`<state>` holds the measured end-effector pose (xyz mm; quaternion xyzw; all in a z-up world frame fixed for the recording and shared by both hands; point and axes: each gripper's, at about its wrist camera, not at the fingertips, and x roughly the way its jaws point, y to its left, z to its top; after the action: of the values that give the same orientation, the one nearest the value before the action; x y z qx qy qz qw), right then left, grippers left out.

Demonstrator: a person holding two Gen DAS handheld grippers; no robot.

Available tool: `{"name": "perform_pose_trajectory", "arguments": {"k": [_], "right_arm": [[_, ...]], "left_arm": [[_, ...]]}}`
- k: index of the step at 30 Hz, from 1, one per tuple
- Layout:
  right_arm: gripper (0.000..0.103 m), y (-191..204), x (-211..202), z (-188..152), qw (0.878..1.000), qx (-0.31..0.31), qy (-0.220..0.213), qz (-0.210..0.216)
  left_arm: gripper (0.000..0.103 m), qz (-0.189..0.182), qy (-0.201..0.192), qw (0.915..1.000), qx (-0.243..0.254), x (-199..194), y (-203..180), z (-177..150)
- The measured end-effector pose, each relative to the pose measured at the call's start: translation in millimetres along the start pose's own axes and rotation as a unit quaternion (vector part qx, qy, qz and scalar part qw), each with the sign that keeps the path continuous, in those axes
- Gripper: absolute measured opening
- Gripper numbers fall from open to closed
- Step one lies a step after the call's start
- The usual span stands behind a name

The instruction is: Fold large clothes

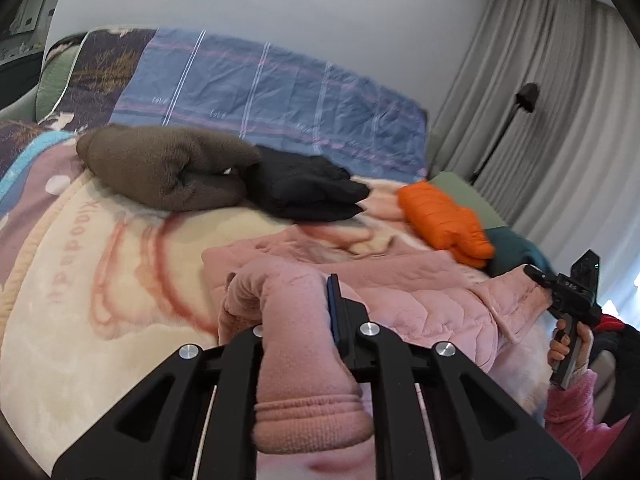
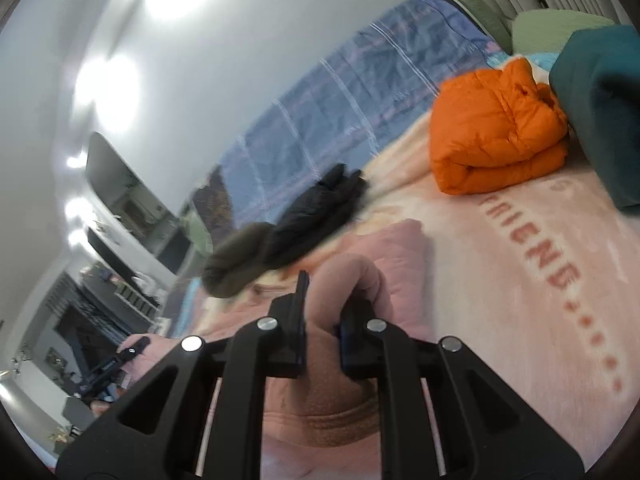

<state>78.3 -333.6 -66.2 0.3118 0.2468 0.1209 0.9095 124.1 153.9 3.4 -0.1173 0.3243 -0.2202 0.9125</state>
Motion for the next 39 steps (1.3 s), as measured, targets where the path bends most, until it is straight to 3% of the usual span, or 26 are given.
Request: {"name": "perform_pose_trajectory", "arguments": {"k": [5, 10, 12, 14, 16, 21, 24, 26, 27, 29, 30, 34, 38, 39], "right_arm": [[0.013, -32, 54, -15, 0.998, 0.012, 0.033, -0.053], [0.016, -36, 54, -18, 0.999, 0.006, 0.034, -0.041], [0.025, -30, 46, -17, 0.999, -0.004, 0.033, -0.04], [0.065, -21, 32, -19, 0.999, -0.016, 0.027, -0.035], [0.069, -12, 18, -22, 0.998, -0.041, 0.014, -0.049], [0.068, -6, -9, -39, 0.994, -0.077, 0.026, -0.071], [0.057, -15, -14, -44, 0.995, -0.063, 0.034, -0.071], [0.042, -18, -13, -44, 0.996, -0.052, 0.04, -0.056], [0.039, -18, -10, -43, 0.996, -0.049, 0.042, -0.055], [0.015, -14, -6, -39, 0.996, -0.055, 0.041, -0.052], [0.011, -12, -4, -34, 0.997, -0.05, 0.039, -0.038], [0.008, -8, -2, 7, 1.0, -0.017, -0.01, 0.001], [0.018, -9, 25, 44, 1.0, -0.001, -0.024, -0.017], [0.021, -10, 31, 49, 0.999, 0.007, -0.025, -0.032]], "left_arm": [[0.017, 0.045, 0.059, 0.9971, -0.02, 72, 34, -17], [0.02, 0.022, 0.041, 0.9985, -0.028, 68, 44, -26], [0.025, 0.017, 0.038, 0.9988, -0.027, 61, 41, -27], [0.03, 0.013, 0.034, 0.999, -0.026, 51, 35, -28], [0.052, 0.017, 0.026, 0.9994, -0.016, 36, 28, -32], [0.055, 0.009, 0.028, 0.9995, 0.01, 1, 18, -52], [0.053, 0.005, 0.045, 0.9989, 0.012, -2, 17, -61], [0.032, -0.005, 0.059, 0.9983, 0.002, 3, 19, -65], [0.016, -0.01, 0.066, 0.9978, -0.004, 6, 21, -66], [0.005, -0.025, 0.075, 0.9966, -0.02, 14, 24, -64], [0.004, -0.03, 0.074, 0.9965, -0.024, 17, 24, -60], [0.004, -0.045, 0.042, 0.9977, -0.03, 24, 24, -27], [0.007, -0.034, -0.004, 0.998, -0.054, 38, 29, 15], [0.013, -0.023, -0.011, 0.9974, -0.068, 43, 34, 23]]}}
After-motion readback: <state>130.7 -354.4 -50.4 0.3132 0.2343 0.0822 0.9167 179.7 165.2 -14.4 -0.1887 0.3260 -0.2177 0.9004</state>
